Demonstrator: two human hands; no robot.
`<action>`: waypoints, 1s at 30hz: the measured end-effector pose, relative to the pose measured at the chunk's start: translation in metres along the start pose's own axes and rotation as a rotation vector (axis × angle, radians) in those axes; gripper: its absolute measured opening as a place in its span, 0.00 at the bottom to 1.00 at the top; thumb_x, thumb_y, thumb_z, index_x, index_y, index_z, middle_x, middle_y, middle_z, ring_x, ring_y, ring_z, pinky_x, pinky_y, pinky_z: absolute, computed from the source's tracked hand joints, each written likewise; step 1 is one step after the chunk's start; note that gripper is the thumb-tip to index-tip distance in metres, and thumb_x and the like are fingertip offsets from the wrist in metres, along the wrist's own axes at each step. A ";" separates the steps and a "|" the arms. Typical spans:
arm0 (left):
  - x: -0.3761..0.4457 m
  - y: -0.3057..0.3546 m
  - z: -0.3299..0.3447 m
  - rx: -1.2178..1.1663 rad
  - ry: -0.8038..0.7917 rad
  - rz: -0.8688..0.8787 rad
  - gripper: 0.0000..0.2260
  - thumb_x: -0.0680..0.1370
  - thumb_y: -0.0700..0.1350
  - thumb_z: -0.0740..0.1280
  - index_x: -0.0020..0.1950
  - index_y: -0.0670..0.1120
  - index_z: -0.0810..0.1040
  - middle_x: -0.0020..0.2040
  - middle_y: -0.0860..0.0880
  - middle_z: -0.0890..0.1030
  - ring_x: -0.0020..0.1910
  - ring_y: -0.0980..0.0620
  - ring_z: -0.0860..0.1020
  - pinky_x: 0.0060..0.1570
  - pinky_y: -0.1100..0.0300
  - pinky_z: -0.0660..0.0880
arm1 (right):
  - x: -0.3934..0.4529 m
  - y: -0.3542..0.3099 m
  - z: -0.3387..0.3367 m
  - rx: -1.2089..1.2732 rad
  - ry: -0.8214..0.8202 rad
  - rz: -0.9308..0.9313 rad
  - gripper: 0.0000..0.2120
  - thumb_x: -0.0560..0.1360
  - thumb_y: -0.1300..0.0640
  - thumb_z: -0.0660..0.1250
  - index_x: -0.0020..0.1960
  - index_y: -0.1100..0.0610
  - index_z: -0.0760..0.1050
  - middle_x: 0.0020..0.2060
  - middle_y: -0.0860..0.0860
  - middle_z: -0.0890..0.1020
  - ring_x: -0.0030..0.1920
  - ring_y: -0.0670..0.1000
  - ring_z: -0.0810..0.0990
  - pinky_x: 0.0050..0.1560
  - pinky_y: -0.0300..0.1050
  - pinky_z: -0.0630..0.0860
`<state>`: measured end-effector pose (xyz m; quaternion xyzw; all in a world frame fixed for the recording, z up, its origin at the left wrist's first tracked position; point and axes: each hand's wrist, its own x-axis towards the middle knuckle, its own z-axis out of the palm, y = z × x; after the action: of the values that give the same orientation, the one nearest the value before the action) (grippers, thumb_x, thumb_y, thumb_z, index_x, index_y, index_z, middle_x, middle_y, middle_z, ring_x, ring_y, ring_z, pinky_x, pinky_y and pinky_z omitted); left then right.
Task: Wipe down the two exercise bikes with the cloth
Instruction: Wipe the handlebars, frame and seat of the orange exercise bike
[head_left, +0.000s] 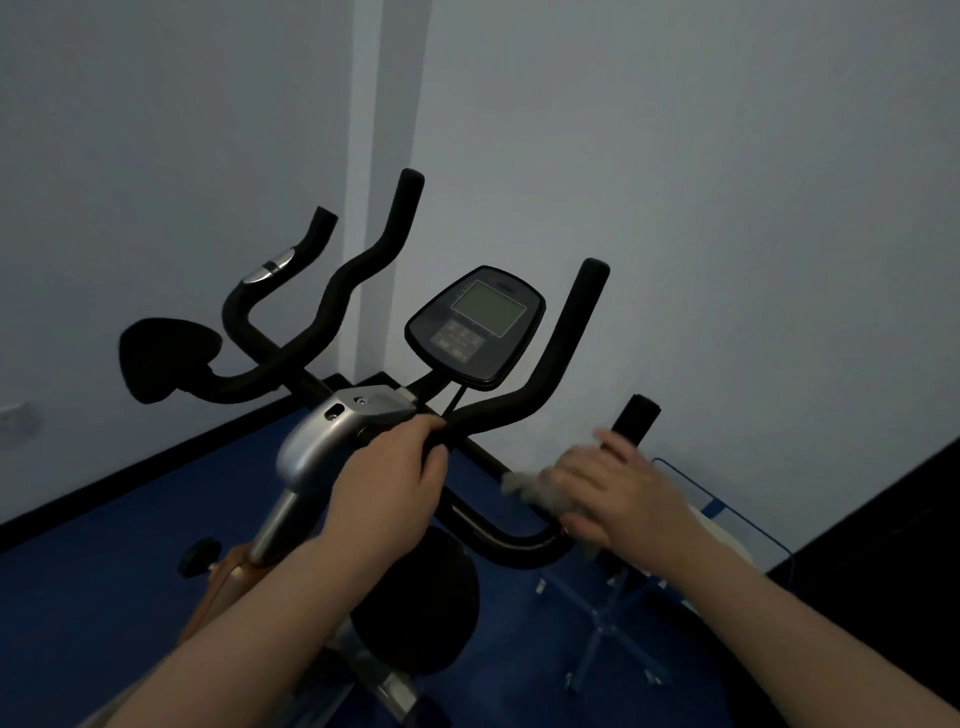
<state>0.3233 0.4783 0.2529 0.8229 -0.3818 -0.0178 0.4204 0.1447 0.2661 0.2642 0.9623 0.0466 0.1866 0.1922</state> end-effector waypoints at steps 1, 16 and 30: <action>0.006 0.008 0.003 0.008 -0.010 0.002 0.14 0.82 0.50 0.59 0.67 0.54 0.72 0.57 0.53 0.80 0.54 0.52 0.78 0.51 0.55 0.74 | -0.001 0.012 -0.003 -0.023 0.031 0.094 0.17 0.76 0.49 0.62 0.59 0.56 0.80 0.54 0.52 0.82 0.57 0.54 0.80 0.72 0.55 0.58; 0.027 0.004 0.028 0.289 -0.106 -0.093 0.16 0.83 0.54 0.54 0.71 0.55 0.66 0.62 0.52 0.77 0.56 0.48 0.78 0.49 0.54 0.73 | 0.004 0.003 -0.002 0.107 0.027 0.259 0.14 0.77 0.50 0.59 0.47 0.55 0.81 0.44 0.50 0.81 0.53 0.53 0.80 0.72 0.57 0.62; 0.027 -0.001 0.015 0.050 -0.090 -0.257 0.14 0.84 0.50 0.57 0.61 0.49 0.79 0.56 0.47 0.82 0.55 0.50 0.77 0.59 0.53 0.72 | 0.124 -0.020 0.018 0.193 -0.092 0.407 0.15 0.83 0.45 0.52 0.61 0.47 0.75 0.56 0.47 0.79 0.59 0.53 0.71 0.58 0.52 0.62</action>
<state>0.3373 0.4507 0.2504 0.8736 -0.2918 -0.0989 0.3767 0.2660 0.2980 0.2836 0.9733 -0.1394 0.1722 0.0598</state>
